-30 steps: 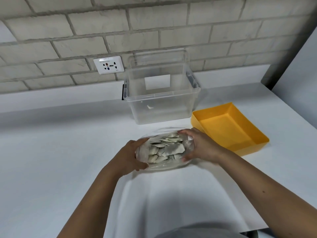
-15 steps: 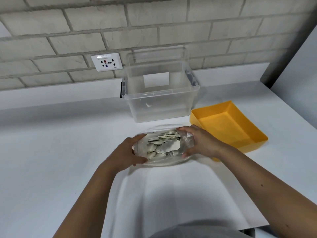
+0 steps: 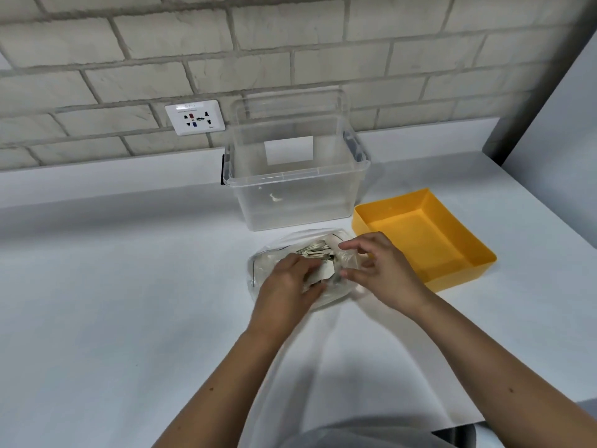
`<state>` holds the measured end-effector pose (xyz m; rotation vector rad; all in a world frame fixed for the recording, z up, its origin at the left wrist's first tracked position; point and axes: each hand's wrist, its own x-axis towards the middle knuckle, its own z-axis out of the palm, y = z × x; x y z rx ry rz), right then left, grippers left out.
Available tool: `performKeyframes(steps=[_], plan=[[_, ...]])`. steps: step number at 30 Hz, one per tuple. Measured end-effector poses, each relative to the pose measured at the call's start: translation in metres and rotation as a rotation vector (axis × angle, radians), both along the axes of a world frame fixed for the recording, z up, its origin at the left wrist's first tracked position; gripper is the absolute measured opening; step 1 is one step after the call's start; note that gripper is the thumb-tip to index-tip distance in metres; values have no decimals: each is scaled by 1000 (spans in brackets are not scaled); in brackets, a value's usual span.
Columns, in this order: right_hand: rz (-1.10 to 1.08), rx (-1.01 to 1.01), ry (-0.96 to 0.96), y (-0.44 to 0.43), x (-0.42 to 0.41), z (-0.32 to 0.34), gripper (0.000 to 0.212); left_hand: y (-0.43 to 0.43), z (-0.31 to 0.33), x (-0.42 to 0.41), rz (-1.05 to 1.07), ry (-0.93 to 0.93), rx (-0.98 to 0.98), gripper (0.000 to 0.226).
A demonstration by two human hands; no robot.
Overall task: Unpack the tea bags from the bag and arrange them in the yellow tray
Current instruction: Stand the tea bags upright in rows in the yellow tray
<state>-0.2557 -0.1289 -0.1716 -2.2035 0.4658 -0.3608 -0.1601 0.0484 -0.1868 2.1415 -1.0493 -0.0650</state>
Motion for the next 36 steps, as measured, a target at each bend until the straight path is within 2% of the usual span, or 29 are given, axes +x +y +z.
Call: performKeyframes(steps=[2,6,8,9,12,14,17,22,26,28,30,32,36], plan=[[6,-6,4,2,-3,-2,41,-8,-5,-2,29,-1,43,39],[6,-39,-22,4,-9,-5,35,-7,-4,2,89,0,-11,16],[1,-86,-35,7,-10,-7,32,-2,0,6,139,85,-27,13],[-10,-165,-50,8,-11,-7,30,0,2,8,174,144,-42,16],[-48,-569,-148,14,-6,-10,24,5,11,9,284,288,-105,25],[9,-729,-170,20,0,-9,21,7,15,8,336,361,-130,24],[120,-858,-91,26,11,-13,19,9,15,9,357,418,-123,28],[135,-878,6,22,19,-18,10,16,13,13,332,500,-133,37],[130,-749,-38,12,11,-7,7,23,12,16,307,573,-144,48],[115,-538,-76,7,5,8,4,24,15,15,308,629,-185,35],[139,-197,-82,6,1,27,4,22,19,12,303,727,-266,22],[180,81,-63,12,2,42,4,19,22,10,271,813,-323,21],[118,225,2,25,19,38,8,11,27,3,244,977,-362,21]])
